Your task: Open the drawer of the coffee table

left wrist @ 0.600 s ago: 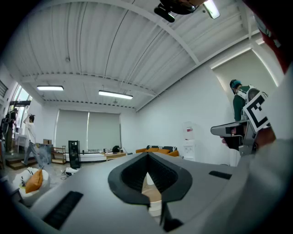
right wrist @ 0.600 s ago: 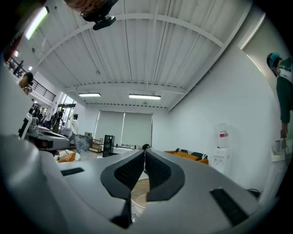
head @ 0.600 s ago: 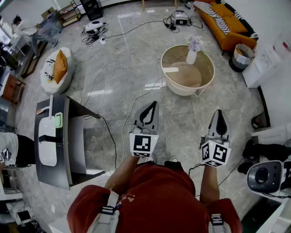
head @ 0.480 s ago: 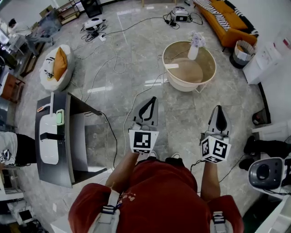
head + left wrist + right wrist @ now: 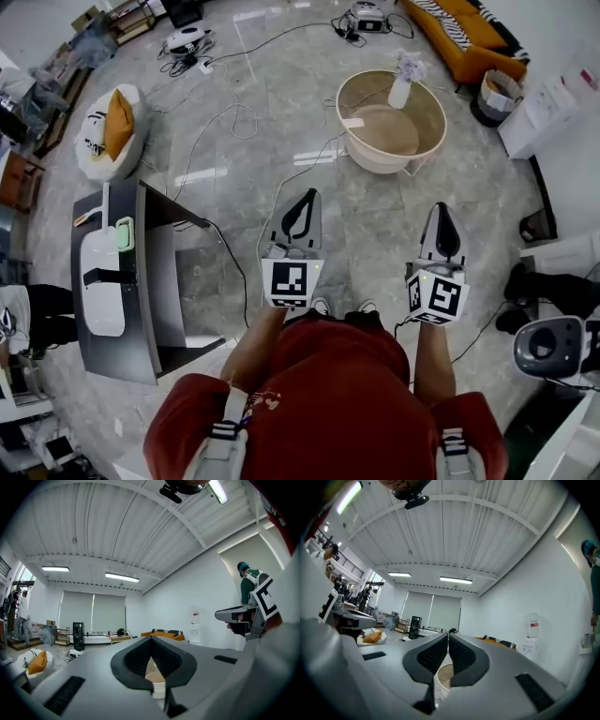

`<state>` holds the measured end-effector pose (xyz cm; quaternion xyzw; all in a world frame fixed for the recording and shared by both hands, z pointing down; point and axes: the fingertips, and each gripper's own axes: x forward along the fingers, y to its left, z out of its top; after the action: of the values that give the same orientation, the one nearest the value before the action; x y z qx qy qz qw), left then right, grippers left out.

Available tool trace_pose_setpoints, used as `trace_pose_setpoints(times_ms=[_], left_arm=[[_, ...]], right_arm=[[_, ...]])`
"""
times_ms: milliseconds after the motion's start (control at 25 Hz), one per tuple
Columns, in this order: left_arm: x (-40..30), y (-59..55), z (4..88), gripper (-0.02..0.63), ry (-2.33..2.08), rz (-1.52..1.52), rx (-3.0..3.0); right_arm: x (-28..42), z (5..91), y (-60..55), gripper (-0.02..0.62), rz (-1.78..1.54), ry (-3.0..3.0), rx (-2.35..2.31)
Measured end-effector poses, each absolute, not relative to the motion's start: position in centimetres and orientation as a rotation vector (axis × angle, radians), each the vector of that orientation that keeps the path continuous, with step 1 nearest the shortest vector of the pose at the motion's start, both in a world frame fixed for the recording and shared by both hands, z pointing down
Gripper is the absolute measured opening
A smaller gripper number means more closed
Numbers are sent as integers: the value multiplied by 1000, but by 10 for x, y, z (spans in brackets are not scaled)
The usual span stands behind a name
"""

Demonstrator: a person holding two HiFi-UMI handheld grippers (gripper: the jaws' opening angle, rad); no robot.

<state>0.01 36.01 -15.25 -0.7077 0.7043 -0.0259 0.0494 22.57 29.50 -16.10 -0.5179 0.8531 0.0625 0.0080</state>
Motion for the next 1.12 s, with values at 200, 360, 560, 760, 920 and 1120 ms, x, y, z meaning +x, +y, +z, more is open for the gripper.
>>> trace_pose_setpoints(times_ms=[200, 360, 560, 760, 920, 1120], left_arm=[[-14, 370, -145, 13, 2143, -88, -2162], [-22, 367, -135, 14, 2139, -106, -2180], [-28, 346, -123, 12, 2126, -124, -2210], [-39, 297, -116, 13, 2097, -138, -2215], [-48, 241, -114, 13, 2084, -171, -2250], [-57, 162, -109, 13, 2092, -134, -2319]], right_arm=[[196, -149, 308, 23, 147, 2676, -1602], [188, -134, 308, 23, 88, 2678, -1622], [189, -113, 288, 23, -8, 2661, -1667], [180, -95, 242, 23, -56, 2640, -1701], [166, -90, 190, 23, -65, 2629, -1715], [160, -84, 120, 23, -142, 2592, -1739]])
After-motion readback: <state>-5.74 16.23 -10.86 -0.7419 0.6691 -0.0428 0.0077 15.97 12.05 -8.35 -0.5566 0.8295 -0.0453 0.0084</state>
